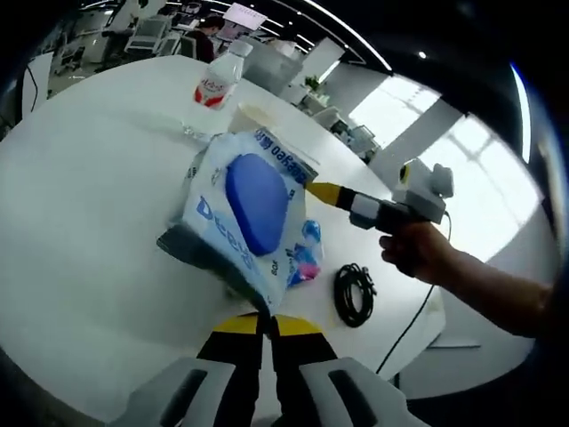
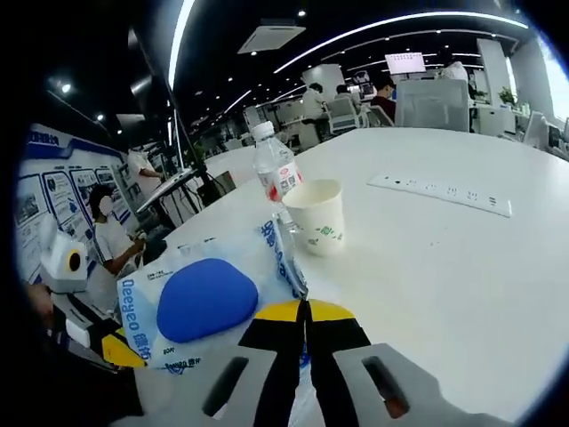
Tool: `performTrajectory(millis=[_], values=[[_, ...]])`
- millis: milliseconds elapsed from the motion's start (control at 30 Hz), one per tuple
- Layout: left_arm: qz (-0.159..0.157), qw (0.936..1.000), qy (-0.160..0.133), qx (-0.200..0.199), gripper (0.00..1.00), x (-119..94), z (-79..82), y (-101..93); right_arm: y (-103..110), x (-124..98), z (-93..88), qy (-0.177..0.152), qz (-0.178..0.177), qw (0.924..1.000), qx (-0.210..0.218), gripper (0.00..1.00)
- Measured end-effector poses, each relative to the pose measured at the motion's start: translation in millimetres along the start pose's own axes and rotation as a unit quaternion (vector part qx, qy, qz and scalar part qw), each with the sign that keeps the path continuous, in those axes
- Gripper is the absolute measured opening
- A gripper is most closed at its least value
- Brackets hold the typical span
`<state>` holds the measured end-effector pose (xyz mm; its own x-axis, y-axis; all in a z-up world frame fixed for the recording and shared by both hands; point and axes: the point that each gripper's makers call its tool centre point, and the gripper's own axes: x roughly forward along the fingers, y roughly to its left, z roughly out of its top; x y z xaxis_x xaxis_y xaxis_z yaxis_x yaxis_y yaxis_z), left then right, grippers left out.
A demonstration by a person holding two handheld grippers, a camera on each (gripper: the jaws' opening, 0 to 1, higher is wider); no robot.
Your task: Arrange the tabletop items into an orderly group along one side of the table until the central work area is clear of visible clutter.
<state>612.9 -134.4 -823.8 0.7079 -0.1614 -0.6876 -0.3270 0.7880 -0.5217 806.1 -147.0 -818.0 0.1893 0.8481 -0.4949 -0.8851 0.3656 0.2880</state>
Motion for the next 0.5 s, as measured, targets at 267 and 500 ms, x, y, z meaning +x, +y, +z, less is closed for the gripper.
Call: performTrajectory(millis=[267, 500], values=[[0.002, 0.9983, 0.012, 0.058, 0.0, -3, 27.6, 9.5, -7, -31, 2.3, -0.031, -0.046, 0.9979, 0.031, 0.0], [-0.011, 0.9959, 0.02, 0.087, 0.0, 5, 45.8, 3.9, -18, -53, -4.0, -0.05, -0.085, 0.9933, 0.06, 0.0]])
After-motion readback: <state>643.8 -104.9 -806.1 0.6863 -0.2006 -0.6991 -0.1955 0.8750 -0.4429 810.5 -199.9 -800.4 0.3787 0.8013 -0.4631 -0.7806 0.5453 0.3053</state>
